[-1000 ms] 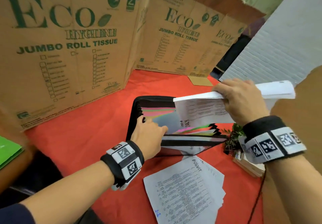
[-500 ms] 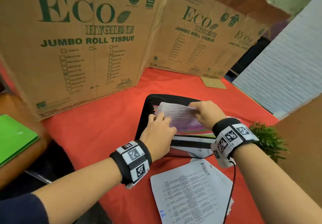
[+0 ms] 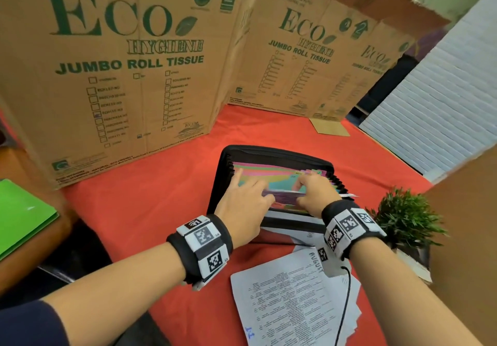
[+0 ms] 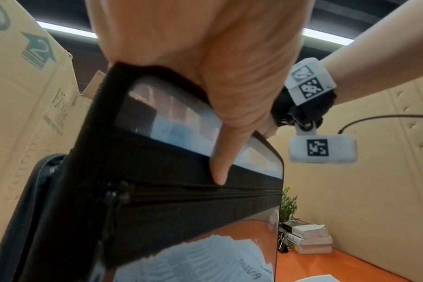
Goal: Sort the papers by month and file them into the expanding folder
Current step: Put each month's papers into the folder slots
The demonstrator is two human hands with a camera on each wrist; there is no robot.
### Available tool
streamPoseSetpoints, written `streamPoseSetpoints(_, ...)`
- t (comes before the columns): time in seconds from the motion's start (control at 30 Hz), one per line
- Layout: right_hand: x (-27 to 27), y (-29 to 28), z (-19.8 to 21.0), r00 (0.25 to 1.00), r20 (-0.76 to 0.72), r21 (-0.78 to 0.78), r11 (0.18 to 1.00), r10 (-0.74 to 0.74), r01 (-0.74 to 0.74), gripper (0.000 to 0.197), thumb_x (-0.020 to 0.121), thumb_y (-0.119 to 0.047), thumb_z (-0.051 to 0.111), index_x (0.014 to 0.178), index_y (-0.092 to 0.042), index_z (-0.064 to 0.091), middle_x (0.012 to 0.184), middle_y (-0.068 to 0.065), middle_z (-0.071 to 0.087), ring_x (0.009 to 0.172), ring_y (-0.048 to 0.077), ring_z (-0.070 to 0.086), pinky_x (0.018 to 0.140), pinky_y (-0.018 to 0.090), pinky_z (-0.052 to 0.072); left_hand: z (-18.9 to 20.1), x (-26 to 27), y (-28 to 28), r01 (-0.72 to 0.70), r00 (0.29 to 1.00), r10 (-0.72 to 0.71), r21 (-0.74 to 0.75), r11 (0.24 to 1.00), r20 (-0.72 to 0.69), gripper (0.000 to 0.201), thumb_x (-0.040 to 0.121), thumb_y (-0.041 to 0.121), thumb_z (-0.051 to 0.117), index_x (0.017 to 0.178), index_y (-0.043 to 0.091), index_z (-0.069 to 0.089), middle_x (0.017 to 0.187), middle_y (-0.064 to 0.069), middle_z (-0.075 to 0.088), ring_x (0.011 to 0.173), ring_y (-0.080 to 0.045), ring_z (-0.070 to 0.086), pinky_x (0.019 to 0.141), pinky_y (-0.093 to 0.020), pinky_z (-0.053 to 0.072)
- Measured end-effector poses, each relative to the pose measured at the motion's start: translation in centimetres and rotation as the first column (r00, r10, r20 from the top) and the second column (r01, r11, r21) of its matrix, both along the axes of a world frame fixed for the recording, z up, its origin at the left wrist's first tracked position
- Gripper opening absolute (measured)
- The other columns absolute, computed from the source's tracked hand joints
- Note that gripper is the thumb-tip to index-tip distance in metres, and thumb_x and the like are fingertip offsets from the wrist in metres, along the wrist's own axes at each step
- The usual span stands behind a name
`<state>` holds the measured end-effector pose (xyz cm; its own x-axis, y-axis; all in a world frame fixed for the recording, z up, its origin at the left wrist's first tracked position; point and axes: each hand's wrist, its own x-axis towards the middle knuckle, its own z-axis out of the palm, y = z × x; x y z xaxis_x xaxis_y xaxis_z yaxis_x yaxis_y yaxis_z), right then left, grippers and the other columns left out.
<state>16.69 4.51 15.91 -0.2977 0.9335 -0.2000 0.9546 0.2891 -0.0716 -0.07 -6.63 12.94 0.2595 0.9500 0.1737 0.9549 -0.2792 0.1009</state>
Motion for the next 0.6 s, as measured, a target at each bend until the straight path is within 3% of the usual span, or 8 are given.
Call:
streamPoseSetpoints(0.07,0.5,-0.2,0.0,0.999,0.016,0.108,0.994,-0.028,0.026,0.034,0.081,-0.002,0.053,0.109,-0.017,0.064,0.117,0.009,0.062,0.108,0.03,0.057,0.089,0.036,0.048,0.2,0.1,0.2,-0.014,1.0,0.014,-0.067,0.998,0.007,0.033,0.084,0.016,0.061,0.114,0.02,0.048,0.114,-0.001,0.053,0.1,-0.027,0.058,0.094,-0.04,0.034)
streamPoseSetpoints(0.13,0.9,-0.3,-0.2,0.998,0.0,0.101,0.993,-0.066,0.065,0.036,0.082,0.001,0.046,0.104,-0.017,0.067,0.108,0.012,0.066,0.103,0.032,0.059,0.085,0.036,0.05,0.5,0.2,0.4,-0.039,0.999,0.042,-0.08,0.996,0.03,0.039,0.083,0.013,0.063,0.114,0.017,0.039,0.104,-0.002,0.054,0.087,-0.03,0.06,0.071,-0.035,0.033)
streamPoseSetpoints(0.17,1.1,-0.4,-0.4,0.997,-0.013,0.047,0.996,-0.078,0.078,0.037,0.082,0.002,0.043,0.101,-0.016,0.068,0.104,0.014,0.067,0.1,0.033,0.06,0.082,0.036,0.05,0.6,0.1,0.6,-0.05,0.997,0.055,-0.089,0.995,0.051,0.043,0.082,0.014,0.065,0.115,0.016,0.037,0.103,-0.002,0.053,0.084,-0.031,0.06,0.068,-0.035,0.03)
streamPoseSetpoints(0.3,1.8,-0.3,-0.9,0.997,-0.02,-0.131,0.989,-0.072,0.069,0.039,0.084,0.003,0.038,0.099,-0.02,0.065,0.104,0.013,0.064,0.098,0.031,0.057,0.088,0.037,0.05,1.5,0.4,1.7,-0.057,0.997,0.065,-0.146,0.988,0.048,0.055,0.079,0.034,0.072,0.119,0.012,0.039,0.112,-0.008,0.049,0.097,-0.031,0.055,0.076,-0.037,0.033)
streamPoseSetpoints(0.4,2.1,-0.4,-0.9,0.997,-0.013,-0.194,0.978,-0.081,0.077,0.048,0.087,0.002,0.036,0.125,-0.016,0.06,0.129,0.013,0.059,0.12,0.031,0.052,0.104,0.039,0.042,2.2,1.2,2.7,-0.027,0.999,0.03,-0.197,0.98,0.016,0.057,0.077,0.043,0.072,0.115,0.012,0.044,0.115,-0.009,0.047,0.104,-0.029,0.049,0.081,-0.037,0.033)
streamPoseSetpoints(0.5,2.4,-0.7,-1.0,0.994,-0.05,-0.214,0.973,-0.099,0.087,0.053,0.086,0.002,0.035,0.131,-0.017,0.056,0.131,0.011,0.058,0.119,0.028,0.053,0.1,0.033,0.043,2.4,1.9,3.2,-0.039,0.999,0.033,-0.297,0.954,-0.026,0.062,0.076,0.049,0.069,0.12,0.011,0.046,0.12,-0.011,0.046,0.11,-0.031,0.048,0.092,-0.042,0.036)
streamPoseSetpoints(0.6,3.0,-0.9,-1.3,0.992,-0.067,-0.205,0.975,-0.108,0.092,0.052,0.087,-0.001,0.036,0.132,-0.02,0.054,0.13,0.011,0.058,0.12,0.028,0.052,0.101,0.033,0.043,2.1,2.2,3.3,-0.055,0.998,0.042,-0.306,0.951,-0.047,0.056,0.077,0.045,0.066,0.118,0.012,0.048,0.121,-0.011,0.046,0.111,-0.031,0.047,0.095,-0.045,0.035)
